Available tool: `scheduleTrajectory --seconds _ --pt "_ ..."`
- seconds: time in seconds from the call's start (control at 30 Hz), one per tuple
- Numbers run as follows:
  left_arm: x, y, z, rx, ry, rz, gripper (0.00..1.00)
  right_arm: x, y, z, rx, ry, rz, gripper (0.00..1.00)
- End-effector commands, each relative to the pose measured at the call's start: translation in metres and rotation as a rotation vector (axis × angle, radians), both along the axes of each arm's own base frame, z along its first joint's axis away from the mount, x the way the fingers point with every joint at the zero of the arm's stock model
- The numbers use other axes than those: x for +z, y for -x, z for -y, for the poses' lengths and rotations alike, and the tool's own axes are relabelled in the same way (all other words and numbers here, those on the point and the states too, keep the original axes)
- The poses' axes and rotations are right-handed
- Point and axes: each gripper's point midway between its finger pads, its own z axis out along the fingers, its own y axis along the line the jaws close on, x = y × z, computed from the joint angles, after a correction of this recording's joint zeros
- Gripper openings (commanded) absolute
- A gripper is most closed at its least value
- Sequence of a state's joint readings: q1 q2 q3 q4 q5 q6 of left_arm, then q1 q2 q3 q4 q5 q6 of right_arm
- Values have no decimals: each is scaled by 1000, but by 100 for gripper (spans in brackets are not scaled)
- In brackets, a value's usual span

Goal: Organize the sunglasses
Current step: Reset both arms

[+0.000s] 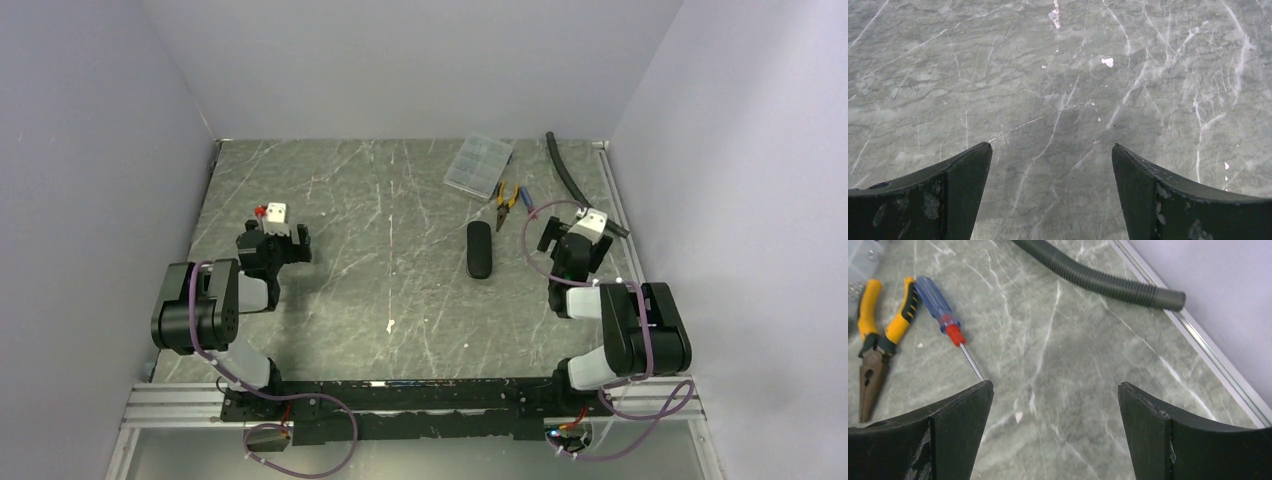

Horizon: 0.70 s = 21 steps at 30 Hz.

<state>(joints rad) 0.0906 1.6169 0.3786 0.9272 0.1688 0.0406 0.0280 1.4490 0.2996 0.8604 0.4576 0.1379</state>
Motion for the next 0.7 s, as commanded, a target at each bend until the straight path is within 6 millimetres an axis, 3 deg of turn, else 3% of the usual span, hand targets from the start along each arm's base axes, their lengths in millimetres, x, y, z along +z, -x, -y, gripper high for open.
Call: scheduleTrajectory --seconds 0.0,0.13,0.23,0.67 --pt "8 -4 1 -23 7 40 95 21 -28 -1 33 -18 42 100" --pt "9 -4 1 -21 8 44 95 21 -34 1 15 -4 -2 100" --pt "8 -4 1 -23 8 43 95 26 -25 -4 48 -15 72 100" --pt "8 -4 2 -24 9 40 95 25 -25 -2 38 -6 64 100"
